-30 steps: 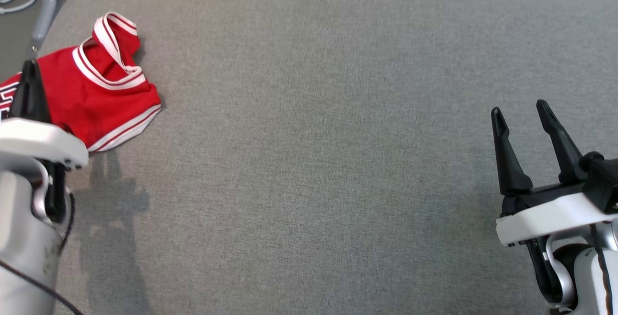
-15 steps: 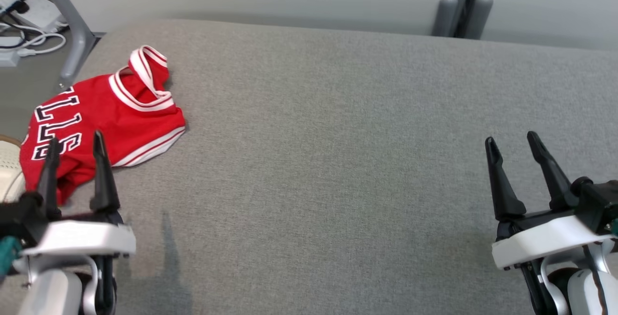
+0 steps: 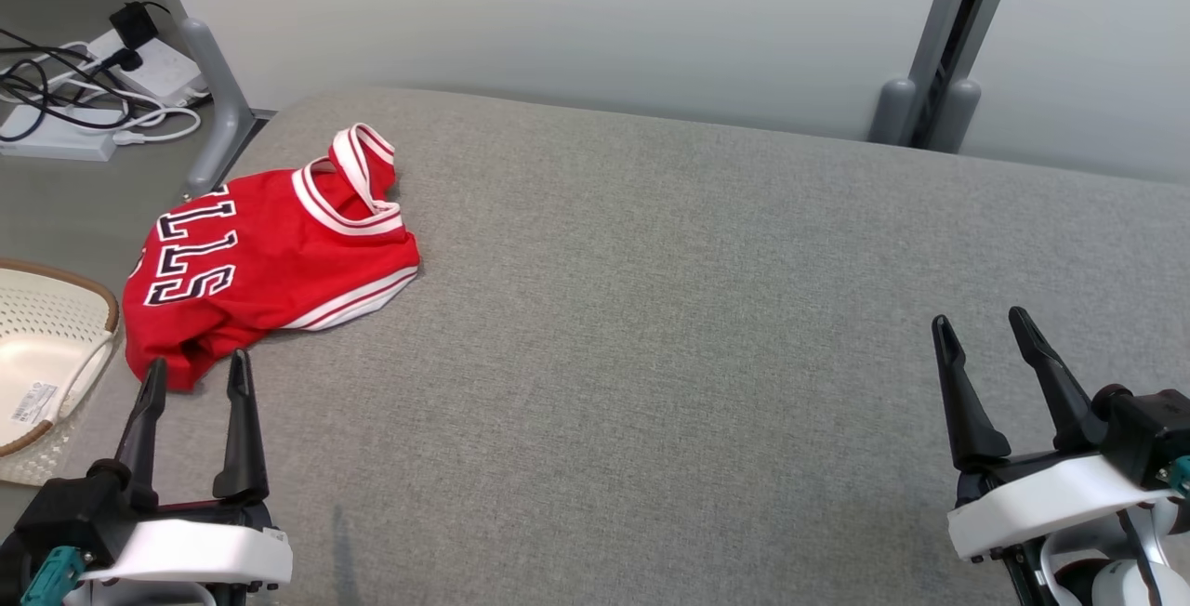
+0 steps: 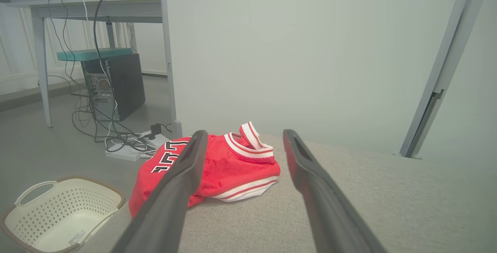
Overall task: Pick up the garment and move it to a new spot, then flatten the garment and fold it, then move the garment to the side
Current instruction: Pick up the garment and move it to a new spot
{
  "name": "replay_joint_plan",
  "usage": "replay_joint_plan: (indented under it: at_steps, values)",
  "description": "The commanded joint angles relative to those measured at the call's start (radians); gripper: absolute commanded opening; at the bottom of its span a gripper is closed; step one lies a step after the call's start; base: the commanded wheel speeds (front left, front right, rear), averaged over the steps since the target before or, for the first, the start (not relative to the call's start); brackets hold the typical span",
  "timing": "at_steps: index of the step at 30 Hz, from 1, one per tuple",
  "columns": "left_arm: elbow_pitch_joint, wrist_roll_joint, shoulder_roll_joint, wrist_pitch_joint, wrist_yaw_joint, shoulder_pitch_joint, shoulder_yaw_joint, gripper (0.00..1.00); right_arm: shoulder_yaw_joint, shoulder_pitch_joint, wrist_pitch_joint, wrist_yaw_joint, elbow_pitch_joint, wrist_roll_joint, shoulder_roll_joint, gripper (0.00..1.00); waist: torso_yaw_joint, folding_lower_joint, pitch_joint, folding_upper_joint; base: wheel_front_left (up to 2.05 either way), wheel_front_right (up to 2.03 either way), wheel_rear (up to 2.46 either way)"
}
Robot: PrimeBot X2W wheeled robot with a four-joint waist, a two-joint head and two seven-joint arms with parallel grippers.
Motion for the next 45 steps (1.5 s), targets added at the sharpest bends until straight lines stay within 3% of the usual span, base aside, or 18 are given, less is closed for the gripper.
replay_joint_plan:
  at_steps: [1, 10, 20, 28, 35, 45]
  values:
    - [0.003, 0.000, 0.009, -0.003, -0.004, 0.006, 0.006, 1.00, -0.003, 0.010, -0.001, 0.000, -0.002, 0.007, -0.004, 1.00, 0.008, 0.0000, -0.010, 0.0000, 0.00, 0.00, 0.00]
    - [-0.014, 0.010, 0.012, 0.006, 0.015, 0.007, -0.004, 1.00, 0.003, 0.014, 0.009, 0.000, -0.012, 0.000, -0.004, 1.00, 0.013, 0.0000, -0.014, 0.0000, 0.00, 0.00, 0.00]
    - [-0.005, 0.005, 0.013, 0.000, 0.000, -0.024, 0.003, 1.00, -0.003, 0.012, 0.015, 0.000, -0.019, 0.001, -0.004, 1.00, 0.022, 0.0000, 0.002, 0.0000, 0.00, 0.00, 0.00]
    - [0.036, 0.011, 0.037, 0.016, -0.021, -0.178, 0.006, 1.00, 0.000, -0.023, 0.038, 0.000, -0.054, -0.019, -0.004, 1.00, 0.024, 0.0000, 0.073, 0.0000, 0.00, 0.00, 0.00]
    - [0.245, -0.012, 0.087, 0.067, -0.078, -0.409, 0.005, 1.00, 0.029, -0.078, 0.060, 0.000, -0.083, -0.047, -0.004, 1.00, -0.018, 0.0000, 0.186, 0.0000, 0.00, 0.00, 0.00]
    - [0.683, -0.055, 0.109, 0.137, -0.187, -0.662, -0.027, 1.00, 0.067, -0.158, 0.066, 0.000, -0.095, -0.065, -0.004, 1.00, -0.097, 0.0000, 0.342, 0.0000, 0.00, 0.00, 0.00]
